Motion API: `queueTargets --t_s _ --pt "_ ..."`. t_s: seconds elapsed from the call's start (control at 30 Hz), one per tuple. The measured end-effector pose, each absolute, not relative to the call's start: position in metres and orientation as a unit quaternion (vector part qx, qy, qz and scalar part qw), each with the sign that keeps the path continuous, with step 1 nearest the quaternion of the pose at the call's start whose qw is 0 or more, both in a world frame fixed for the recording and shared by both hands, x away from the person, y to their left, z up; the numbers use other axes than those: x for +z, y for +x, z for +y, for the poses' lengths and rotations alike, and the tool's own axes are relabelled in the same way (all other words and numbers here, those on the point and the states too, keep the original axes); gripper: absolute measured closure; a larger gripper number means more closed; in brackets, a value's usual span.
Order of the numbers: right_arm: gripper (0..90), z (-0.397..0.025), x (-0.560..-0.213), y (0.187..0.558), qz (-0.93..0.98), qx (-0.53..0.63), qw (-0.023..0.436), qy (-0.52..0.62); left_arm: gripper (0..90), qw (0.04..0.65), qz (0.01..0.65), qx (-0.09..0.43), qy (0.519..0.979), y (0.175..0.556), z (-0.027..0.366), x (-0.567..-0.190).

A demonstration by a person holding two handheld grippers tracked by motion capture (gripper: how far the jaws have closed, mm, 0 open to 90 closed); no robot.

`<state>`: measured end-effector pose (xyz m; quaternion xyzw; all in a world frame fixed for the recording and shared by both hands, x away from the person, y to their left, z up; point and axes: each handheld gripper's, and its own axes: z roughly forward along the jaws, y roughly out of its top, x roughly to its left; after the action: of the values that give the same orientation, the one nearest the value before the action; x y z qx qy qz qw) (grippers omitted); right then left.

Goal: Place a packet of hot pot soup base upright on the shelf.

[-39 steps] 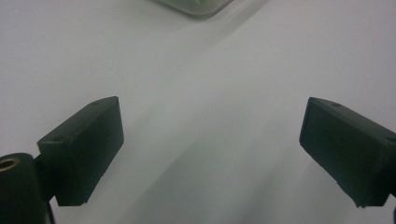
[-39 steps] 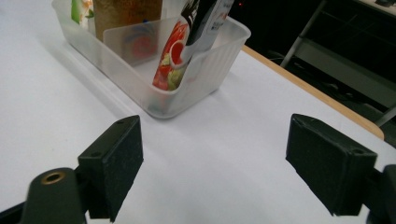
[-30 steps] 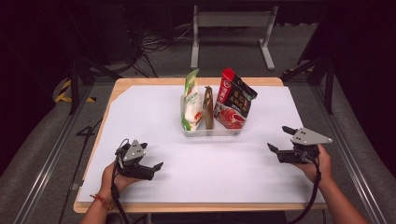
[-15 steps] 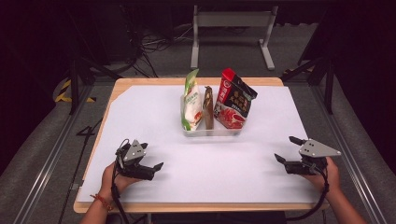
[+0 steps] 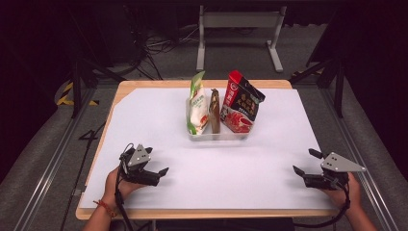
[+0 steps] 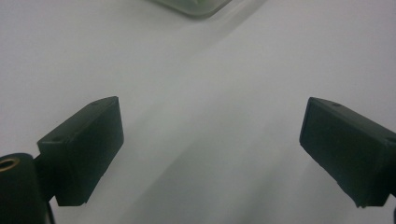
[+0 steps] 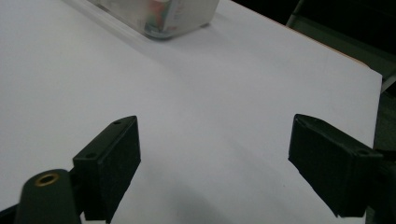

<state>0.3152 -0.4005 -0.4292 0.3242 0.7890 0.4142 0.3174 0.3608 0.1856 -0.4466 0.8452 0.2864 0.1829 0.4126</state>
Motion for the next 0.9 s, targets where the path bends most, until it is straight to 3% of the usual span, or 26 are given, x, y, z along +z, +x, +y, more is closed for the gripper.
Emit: queueTargets --t_s 0.9 --pt "17.8 -0.3974 -0.4316 0.3098 0.786 0.42 0.323 0.319 6.8 0.42 0.287 0.191 0.839 0.3572 0.1876 -0.444"
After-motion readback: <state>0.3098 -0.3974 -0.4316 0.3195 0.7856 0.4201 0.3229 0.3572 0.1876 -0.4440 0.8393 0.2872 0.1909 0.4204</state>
